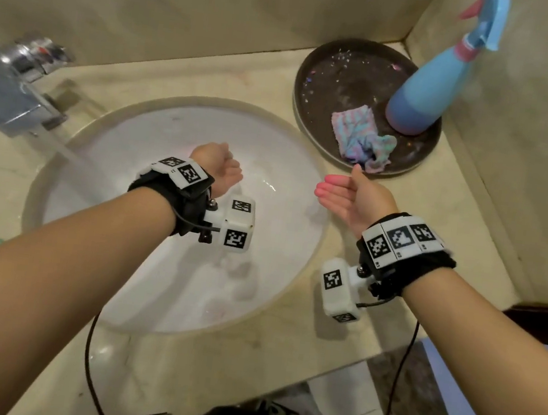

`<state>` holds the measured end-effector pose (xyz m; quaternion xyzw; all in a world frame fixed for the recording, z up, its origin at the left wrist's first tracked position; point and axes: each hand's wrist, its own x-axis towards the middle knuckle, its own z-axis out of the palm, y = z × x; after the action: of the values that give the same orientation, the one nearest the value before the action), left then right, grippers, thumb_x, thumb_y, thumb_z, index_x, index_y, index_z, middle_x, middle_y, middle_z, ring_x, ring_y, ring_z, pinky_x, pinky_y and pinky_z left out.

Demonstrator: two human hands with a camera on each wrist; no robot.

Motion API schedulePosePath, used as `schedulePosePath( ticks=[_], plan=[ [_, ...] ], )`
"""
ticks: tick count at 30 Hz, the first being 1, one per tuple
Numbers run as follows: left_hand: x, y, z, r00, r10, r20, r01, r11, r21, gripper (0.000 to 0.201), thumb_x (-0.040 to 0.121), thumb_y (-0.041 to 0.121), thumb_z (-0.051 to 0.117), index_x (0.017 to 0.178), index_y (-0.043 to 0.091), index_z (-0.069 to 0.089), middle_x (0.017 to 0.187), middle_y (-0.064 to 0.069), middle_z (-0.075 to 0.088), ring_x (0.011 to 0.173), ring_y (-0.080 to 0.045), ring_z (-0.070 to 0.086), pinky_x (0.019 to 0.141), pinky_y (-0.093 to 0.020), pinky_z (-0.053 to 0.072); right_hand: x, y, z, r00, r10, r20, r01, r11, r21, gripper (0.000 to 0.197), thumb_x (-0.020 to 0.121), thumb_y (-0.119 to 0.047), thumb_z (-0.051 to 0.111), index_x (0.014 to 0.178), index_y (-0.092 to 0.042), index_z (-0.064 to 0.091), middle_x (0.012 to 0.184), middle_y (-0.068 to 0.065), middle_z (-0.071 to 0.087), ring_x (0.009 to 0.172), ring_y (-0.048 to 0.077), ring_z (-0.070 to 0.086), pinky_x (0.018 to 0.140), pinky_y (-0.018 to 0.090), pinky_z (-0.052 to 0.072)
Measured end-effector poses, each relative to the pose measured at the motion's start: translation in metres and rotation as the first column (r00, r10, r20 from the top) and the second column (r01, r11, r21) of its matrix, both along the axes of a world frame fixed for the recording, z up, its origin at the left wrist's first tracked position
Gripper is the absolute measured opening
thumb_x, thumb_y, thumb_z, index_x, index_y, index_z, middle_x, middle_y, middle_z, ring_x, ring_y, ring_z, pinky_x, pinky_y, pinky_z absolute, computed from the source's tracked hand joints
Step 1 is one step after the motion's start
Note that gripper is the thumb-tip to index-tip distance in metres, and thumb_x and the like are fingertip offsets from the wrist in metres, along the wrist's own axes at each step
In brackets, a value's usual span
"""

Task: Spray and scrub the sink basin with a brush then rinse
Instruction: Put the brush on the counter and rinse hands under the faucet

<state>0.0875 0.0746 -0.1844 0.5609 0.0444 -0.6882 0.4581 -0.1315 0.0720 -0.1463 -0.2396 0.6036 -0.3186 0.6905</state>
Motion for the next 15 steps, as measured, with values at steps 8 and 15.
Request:
schedulePosePath(
  ticks=[8,15],
  plan=[
    [0.061,0.042,-0.007,0.953,0.267,0.141,-0.275,0.961,0.039,0.044,0.105,0.020,0.017,0.128,-0.002,0.047,0.129,-0.018,0.053,0.118,-0.027,0.053,0.097,-0.026,0.044,0.025,0.006,-0.001,0.998,0.055,-0.008,-0.055,0.998,-0.006,0.051,0.103,-0.036,0.025,0.084,-0.001,0.056,0.085,0.014,0.062,0.076,0.020,0.063,0.062,0.023,0.056],
    [0.126,0.087,-0.009,0.801,0.586,0.122,-0.581,0.810,-0.072,0.028,0.102,0.019,0.033,0.095,0.006,0.058,0.084,-0.008,0.058,0.054,-0.014,0.055,0.048,-0.016,0.047,0.052,0.015,-0.004,0.991,0.128,-0.046,-0.128,0.992,0.010,0.051,0.103,-0.035,0.027,0.081,-0.002,0.058,0.083,0.014,0.063,0.074,0.020,0.064,0.060,0.022,0.056]
  ],
)
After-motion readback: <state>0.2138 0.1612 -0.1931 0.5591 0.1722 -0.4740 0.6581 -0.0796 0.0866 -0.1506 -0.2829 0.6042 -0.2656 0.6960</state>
